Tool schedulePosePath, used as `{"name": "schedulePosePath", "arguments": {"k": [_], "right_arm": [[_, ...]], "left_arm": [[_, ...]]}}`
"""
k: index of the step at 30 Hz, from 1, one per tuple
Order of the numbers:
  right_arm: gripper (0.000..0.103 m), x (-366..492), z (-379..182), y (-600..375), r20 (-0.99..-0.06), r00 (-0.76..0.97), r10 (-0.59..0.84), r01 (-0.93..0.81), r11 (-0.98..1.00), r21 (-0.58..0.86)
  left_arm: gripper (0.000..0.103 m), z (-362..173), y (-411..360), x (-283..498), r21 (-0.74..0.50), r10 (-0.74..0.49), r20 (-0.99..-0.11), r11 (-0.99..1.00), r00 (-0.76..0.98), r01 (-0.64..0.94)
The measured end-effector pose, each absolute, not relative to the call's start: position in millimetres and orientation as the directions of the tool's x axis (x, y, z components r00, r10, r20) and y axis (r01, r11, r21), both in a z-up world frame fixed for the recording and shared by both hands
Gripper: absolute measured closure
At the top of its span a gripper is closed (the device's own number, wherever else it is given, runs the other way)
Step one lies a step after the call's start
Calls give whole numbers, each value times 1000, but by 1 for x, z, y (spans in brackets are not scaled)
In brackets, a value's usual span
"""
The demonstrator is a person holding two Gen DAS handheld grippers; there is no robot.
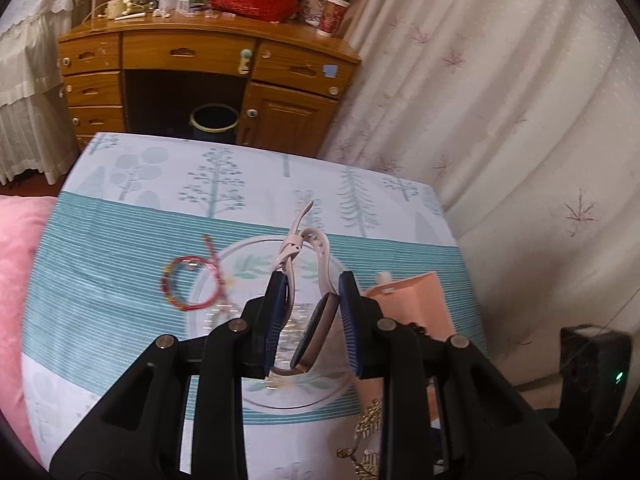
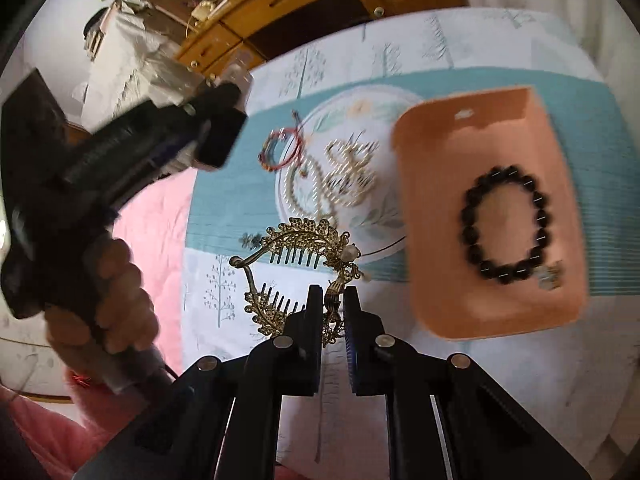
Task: Organize jewelry
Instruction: 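Carry the watch and gold comb into the pink box and open both grippers, then grasp the small flower brooch with the left gripper while the right grasps the pearl necklace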
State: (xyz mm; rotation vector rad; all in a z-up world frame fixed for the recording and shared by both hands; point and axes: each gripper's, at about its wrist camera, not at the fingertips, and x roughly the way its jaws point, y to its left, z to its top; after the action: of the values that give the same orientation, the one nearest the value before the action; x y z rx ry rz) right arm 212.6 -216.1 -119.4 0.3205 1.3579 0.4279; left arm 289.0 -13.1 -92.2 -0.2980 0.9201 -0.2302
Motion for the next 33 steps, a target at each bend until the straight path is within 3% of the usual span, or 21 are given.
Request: {"name": "schedulePosePath", "arguments": {"k": [5, 12, 13, 14, 15, 16, 18, 22, 29, 32, 33], "right_arm": [[94, 217, -108, -256, -875, 183, 448, -96, 894, 438], [93, 229, -115, -305, -904, 187, 384, -58, 923, 380], [93, 230, -115, -311, -910, 194, 367, -57, 930, 363], [93, 231, -115, -313, -912, 196, 361, -61, 932, 357], [91, 232, -118, -317, -912, 190, 363, -71, 932, 356], [82, 232, -122, -321, -912, 181, 367, -70, 930, 361], [68, 233, -128, -326, -913, 165, 373, -46, 928, 371], [68, 234, -138, -329, -931, 161, 328, -44, 944, 326], [65, 228, -147, -317, -927, 183, 327, -21, 944, 328], [60, 221, -146, -309, -926, 213, 312, 6, 947, 321], [54, 218, -145, -305, -923, 225, 313, 15, 946, 325]], "left_arm": [[79, -97, -56, 292, -444, -417, -726, 891, 546, 91], [78, -112, -119, 287, -445, -433, -760, 890, 485, 98], [77, -115, -126, 284, -448, -435, -764, 889, 476, 93], [69, -119, -132, 282, -446, -429, -775, 892, 464, 80], [63, -122, -136, 282, -437, -415, -789, 897, 453, 61], [54, -127, -140, 281, -428, -398, -805, 903, 440, 35], [53, -136, -144, 282, -432, -394, -824, 902, 407, -2], [53, -152, -142, 281, -444, -393, -845, 893, 362, -68], [53, -151, -119, 273, -401, -351, -839, 915, 415, -36], [53, -145, -98, 267, -401, -353, -823, 916, 445, -14], [53, -144, -90, 265, -391, -345, -822, 920, 454, -10]]}}
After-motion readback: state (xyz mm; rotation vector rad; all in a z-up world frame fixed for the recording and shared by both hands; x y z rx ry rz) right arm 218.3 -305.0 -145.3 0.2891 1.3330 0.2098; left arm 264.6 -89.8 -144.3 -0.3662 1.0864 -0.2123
